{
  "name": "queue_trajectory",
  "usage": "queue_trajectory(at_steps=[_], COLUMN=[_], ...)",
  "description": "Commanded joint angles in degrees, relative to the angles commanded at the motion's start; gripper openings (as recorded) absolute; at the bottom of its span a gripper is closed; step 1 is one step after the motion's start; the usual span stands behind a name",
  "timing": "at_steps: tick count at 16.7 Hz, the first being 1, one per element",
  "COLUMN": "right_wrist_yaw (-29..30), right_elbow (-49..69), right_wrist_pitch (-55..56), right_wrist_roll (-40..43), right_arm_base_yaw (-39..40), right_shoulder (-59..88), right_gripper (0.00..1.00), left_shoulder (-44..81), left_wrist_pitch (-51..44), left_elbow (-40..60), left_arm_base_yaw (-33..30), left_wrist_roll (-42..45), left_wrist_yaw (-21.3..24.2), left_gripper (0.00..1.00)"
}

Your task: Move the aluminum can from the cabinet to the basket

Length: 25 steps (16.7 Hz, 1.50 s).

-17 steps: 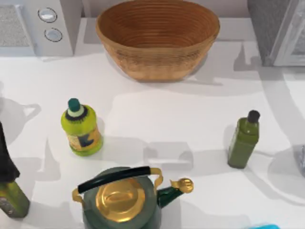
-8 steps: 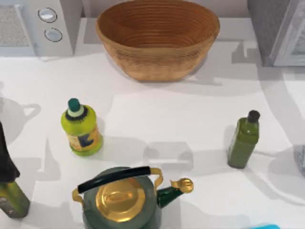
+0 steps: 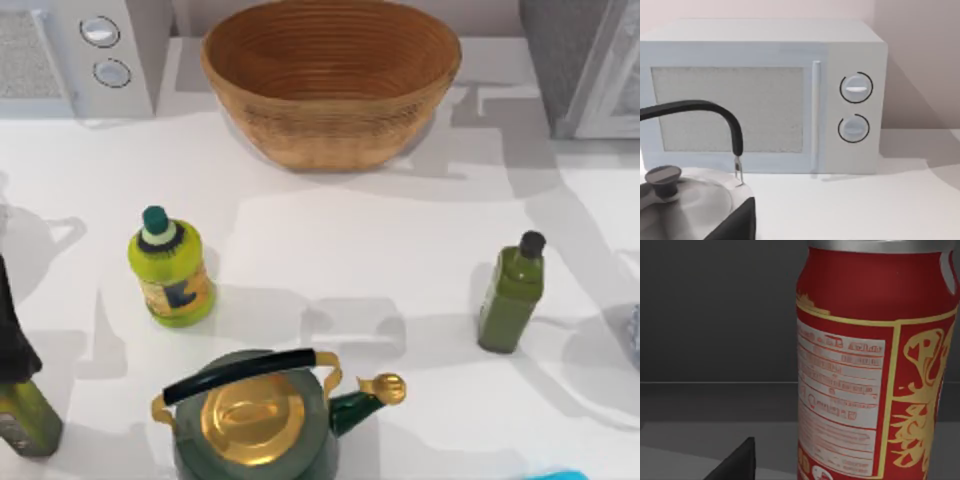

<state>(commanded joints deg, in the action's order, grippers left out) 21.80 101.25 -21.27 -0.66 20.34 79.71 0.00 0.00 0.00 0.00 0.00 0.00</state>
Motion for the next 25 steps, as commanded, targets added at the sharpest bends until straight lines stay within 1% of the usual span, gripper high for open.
queue_trajectory(at_steps=[2, 6, 13, 18, 25], right_wrist_yaw=[1.0, 0.8, -2.7, -3.1, -3.1], right_elbow=[0.1, 0.0, 9.9, 10.9, 10.9], right_wrist_pitch=[0.3, 0.3, 1.1, 1.2, 1.2], right_wrist_roll=[0.0, 0.0, 0.0, 0.0, 0.0], right_arm_base_yaw=[1.0, 0.7, -2.9, -3.3, -3.3], right_shoulder=[0.3, 0.3, 11.0, 12.1, 12.1], right_gripper=[1.0, 1.0, 1.0, 1.0, 0.47], left_shoulder=[0.0, 0.0, 0.0, 0.0, 0.0], left_wrist_pitch=[0.0, 0.0, 0.0, 0.0, 0.0], left_elbow=[0.0, 0.0, 0.0, 0.0, 0.0], left_arm_base_yaw=[0.0, 0.0, 0.0, 0.0, 0.0], left_wrist_roll=[0.0, 0.0, 0.0, 0.0, 0.0], left_wrist_yaw=[0.0, 0.0, 0.0, 0.0, 0.0], left_gripper=[1.0, 1.0, 1.0, 1.0, 1.0])
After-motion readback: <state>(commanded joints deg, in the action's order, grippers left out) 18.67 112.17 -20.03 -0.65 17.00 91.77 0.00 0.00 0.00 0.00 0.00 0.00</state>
